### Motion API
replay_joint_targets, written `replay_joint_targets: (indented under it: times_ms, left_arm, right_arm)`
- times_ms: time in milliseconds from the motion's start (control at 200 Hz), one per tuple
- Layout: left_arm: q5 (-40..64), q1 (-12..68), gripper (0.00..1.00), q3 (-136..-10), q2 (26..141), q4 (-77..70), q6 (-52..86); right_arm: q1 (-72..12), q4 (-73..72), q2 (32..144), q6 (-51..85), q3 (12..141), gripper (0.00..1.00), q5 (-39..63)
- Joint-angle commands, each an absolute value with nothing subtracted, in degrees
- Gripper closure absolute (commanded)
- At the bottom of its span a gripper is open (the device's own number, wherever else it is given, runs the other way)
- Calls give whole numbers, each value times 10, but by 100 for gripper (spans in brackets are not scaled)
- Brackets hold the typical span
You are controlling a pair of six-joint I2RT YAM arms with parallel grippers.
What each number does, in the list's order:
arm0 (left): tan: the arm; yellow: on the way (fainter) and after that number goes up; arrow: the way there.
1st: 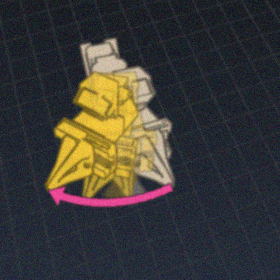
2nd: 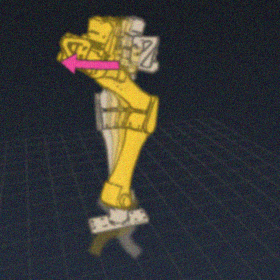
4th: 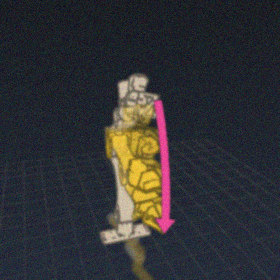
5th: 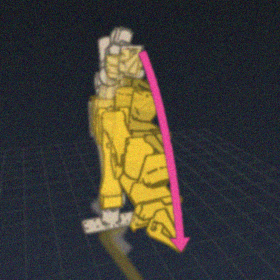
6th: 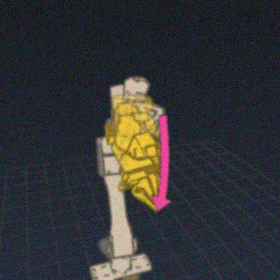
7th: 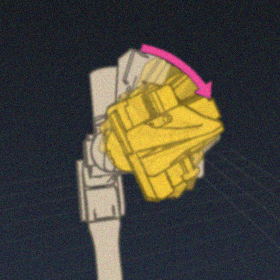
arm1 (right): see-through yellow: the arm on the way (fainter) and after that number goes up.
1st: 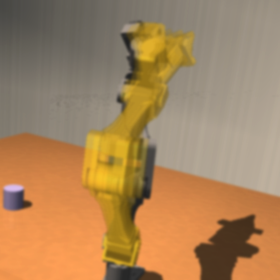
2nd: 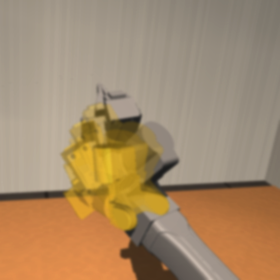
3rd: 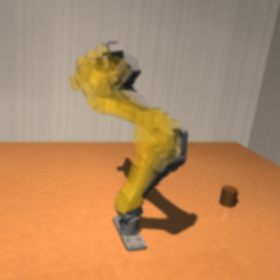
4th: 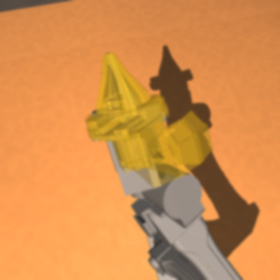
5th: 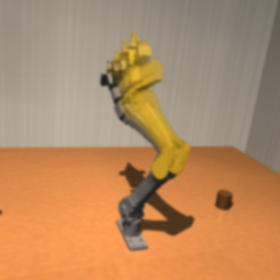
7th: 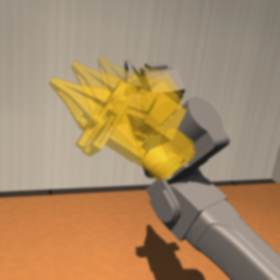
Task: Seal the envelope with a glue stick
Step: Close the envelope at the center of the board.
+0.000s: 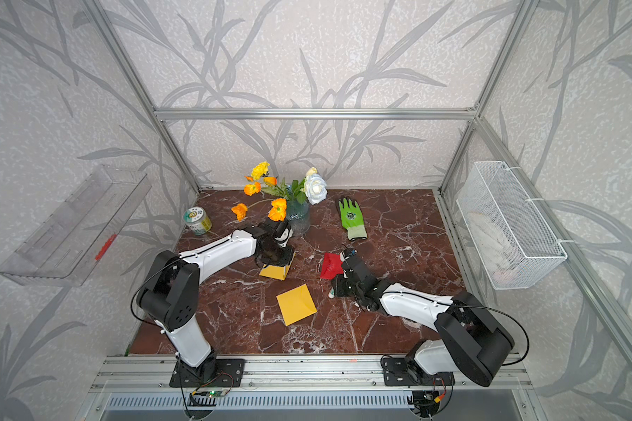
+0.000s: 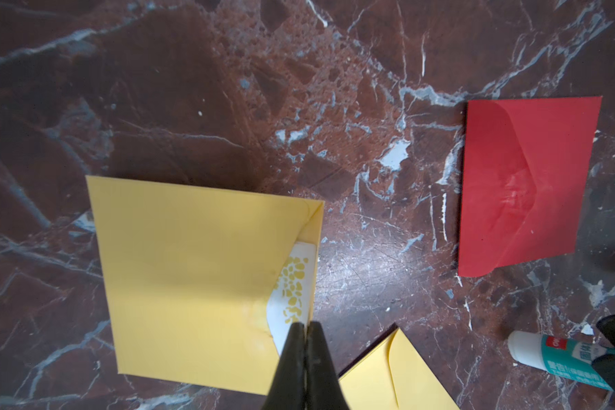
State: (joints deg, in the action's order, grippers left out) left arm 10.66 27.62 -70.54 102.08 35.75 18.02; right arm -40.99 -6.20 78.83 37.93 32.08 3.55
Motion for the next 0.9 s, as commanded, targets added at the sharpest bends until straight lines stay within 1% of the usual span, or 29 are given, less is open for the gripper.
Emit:
replay_joint_targets:
  times_ms: [0, 335, 375, 520, 740, 895]
  left_arm:
    - [105, 275, 100, -693, 1040, 349, 185]
    - [38, 276, 99, -708, 1085, 363, 168]
    - [31, 276, 98, -708, 1086, 364, 167]
    - [15, 279, 86, -706, 1086, 366, 169]
    - [-15, 287, 79, -700, 1087, 370, 169]
    - [-46, 290, 78, -697, 1093, 374, 173]
  right_arm:
    - [-412, -75, 783, 381, 314, 100, 35]
    - [-412, -74, 790, 381, 318, 100, 35]
    - [-412, -72, 792, 380, 320, 100, 35]
    - [-412, -72, 795, 379, 323, 100, 36]
    - [-412, -69, 801, 379, 327, 100, 39]
    - [-412, -68, 804, 379, 330, 100, 41]
